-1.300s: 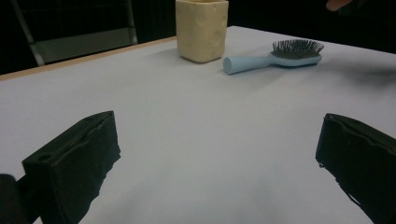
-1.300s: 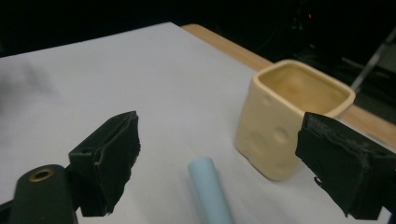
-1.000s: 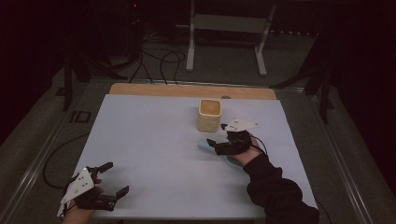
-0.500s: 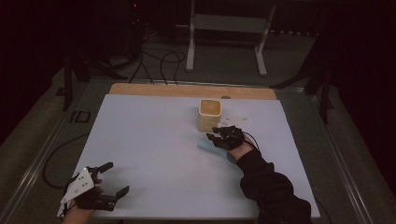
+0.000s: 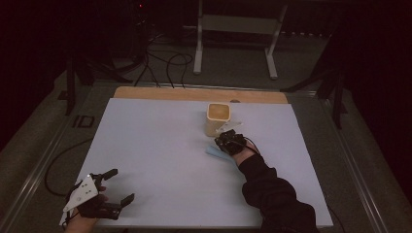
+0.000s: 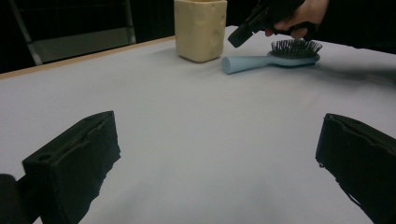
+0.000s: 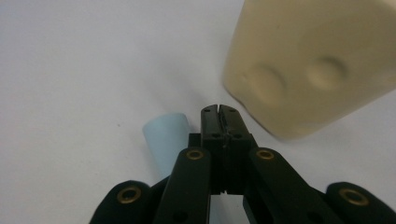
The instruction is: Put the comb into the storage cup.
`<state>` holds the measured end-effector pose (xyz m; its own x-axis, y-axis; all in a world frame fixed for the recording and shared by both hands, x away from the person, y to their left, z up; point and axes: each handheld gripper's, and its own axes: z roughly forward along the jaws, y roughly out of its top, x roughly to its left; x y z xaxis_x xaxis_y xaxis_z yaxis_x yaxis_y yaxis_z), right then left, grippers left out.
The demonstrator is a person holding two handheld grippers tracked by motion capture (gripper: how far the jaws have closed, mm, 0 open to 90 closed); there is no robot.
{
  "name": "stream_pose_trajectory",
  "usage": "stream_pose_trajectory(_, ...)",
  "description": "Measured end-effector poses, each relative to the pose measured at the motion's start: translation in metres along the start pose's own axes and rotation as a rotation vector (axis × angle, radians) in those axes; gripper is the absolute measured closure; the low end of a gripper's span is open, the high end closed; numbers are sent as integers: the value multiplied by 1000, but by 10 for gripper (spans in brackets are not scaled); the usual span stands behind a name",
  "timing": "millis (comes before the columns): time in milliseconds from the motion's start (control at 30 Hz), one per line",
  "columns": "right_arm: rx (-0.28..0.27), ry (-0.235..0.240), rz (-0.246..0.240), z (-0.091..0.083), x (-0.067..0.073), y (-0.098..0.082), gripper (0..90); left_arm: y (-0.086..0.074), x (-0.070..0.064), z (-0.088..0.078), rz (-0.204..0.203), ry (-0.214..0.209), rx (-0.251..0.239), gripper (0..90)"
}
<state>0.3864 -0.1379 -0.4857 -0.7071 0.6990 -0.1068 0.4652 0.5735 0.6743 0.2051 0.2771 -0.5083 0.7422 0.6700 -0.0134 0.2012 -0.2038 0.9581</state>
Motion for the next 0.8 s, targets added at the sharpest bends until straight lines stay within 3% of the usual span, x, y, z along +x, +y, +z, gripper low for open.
stream_pose_trajectory(333,109,-33,-8,15,7,3,900,0,0,0,0,0,2,0)
stream_pose_trajectory(800,114,4,23,12,14,-2,900,0,-1,0,1,-2,3,0)
